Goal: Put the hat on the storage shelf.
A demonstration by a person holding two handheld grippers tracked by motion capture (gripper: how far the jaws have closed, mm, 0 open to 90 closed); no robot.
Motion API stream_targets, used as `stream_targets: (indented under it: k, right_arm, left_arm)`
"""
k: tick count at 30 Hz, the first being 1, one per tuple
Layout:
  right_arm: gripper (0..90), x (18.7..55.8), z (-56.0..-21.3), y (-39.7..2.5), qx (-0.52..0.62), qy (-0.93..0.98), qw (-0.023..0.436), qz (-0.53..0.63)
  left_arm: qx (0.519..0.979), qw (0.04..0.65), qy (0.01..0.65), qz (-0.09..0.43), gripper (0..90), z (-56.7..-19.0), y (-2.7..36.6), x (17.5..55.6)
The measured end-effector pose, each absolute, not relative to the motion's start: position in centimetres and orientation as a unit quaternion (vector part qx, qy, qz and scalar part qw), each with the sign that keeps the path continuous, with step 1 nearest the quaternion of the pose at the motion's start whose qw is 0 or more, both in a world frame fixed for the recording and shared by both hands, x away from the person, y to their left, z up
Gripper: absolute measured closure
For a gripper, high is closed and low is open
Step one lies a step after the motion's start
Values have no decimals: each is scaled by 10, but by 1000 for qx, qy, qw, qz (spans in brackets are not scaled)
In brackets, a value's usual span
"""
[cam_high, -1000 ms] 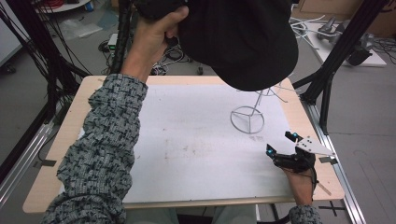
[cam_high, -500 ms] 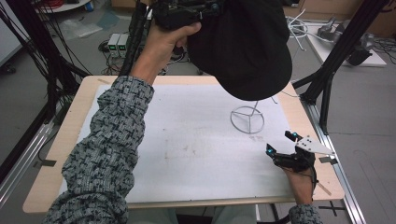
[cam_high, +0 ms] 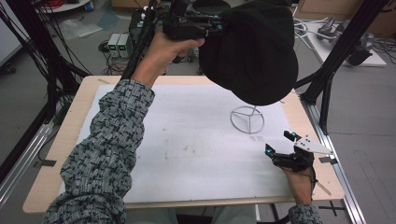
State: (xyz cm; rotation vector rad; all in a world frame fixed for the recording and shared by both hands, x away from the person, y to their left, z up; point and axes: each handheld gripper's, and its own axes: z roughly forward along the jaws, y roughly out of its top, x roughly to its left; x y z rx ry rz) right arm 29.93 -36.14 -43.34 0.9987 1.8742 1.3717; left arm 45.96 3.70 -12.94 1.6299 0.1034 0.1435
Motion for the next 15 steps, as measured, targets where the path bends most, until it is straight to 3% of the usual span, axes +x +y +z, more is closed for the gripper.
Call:
stream_targets:
  k: [6,15]
  right_arm:
    - [65,300,-434,-361,376,706,303,519]
    - [65,300,-434,-360,377,707,301,518]
  left_arm:
    - [772,630,48,73,720,-143,22,461]
    - [789,603,44,109,692,-165,9,460]
